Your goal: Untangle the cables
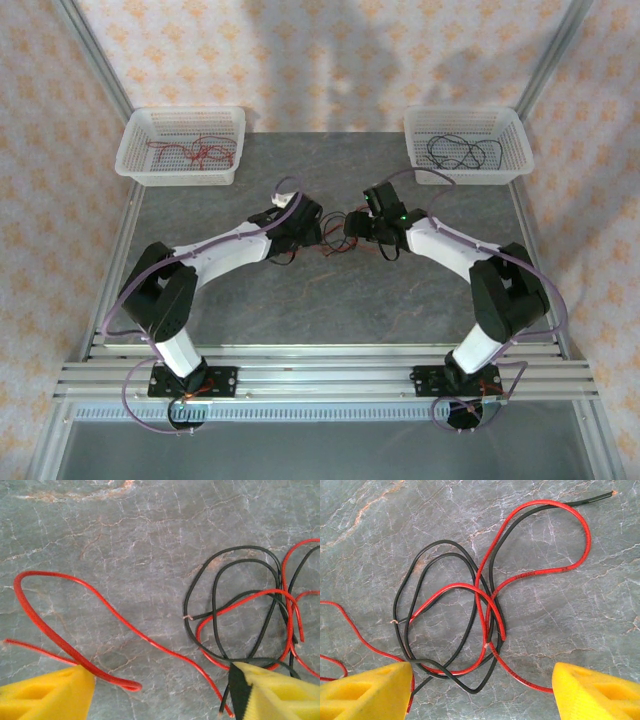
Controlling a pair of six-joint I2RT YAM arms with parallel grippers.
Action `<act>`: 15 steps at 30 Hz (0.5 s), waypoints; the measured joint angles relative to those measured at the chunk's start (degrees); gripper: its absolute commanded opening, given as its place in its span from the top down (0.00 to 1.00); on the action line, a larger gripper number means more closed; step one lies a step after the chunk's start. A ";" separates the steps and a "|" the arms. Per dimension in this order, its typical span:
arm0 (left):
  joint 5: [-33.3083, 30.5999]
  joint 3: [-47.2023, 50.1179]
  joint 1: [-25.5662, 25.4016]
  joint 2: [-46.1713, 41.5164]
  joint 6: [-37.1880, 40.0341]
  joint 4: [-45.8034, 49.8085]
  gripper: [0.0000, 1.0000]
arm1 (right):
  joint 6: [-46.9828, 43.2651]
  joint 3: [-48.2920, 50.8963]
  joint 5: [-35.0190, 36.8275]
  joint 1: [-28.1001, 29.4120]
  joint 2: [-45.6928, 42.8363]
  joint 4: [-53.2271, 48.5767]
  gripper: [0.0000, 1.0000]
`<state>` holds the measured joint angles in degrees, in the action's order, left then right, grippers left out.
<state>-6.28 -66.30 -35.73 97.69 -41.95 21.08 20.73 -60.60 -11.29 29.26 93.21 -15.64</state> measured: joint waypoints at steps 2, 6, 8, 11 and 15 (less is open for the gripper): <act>-0.22 -0.02 0.59 1.27 -0.02 -0.55 0.36 | 0.00 0.00 0.00 0.00 -0.11 -0.04 0.26; -1.27 -0.09 1.49 4.37 0.15 -0.63 0.47 | 0.00 0.00 0.46 0.00 -0.76 -0.24 0.26; -1.84 -0.13 1.66 5.25 0.48 -0.61 0.55 | 0.00 0.00 0.68 0.00 -1.27 -0.28 0.26; -2.56 -0.68 1.70 5.97 1.01 -0.61 0.77 | 0.00 0.00 0.85 0.00 -1.79 -0.28 0.26; -3.67 -1.62 1.70 5.97 1.46 -0.85 1.00 | 0.00 0.00 0.92 0.00 -1.88 -0.63 0.26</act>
<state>-9.96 -67.92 -34.02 103.66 -40.49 20.23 20.73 -60.60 -10.37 29.26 91.33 -16.27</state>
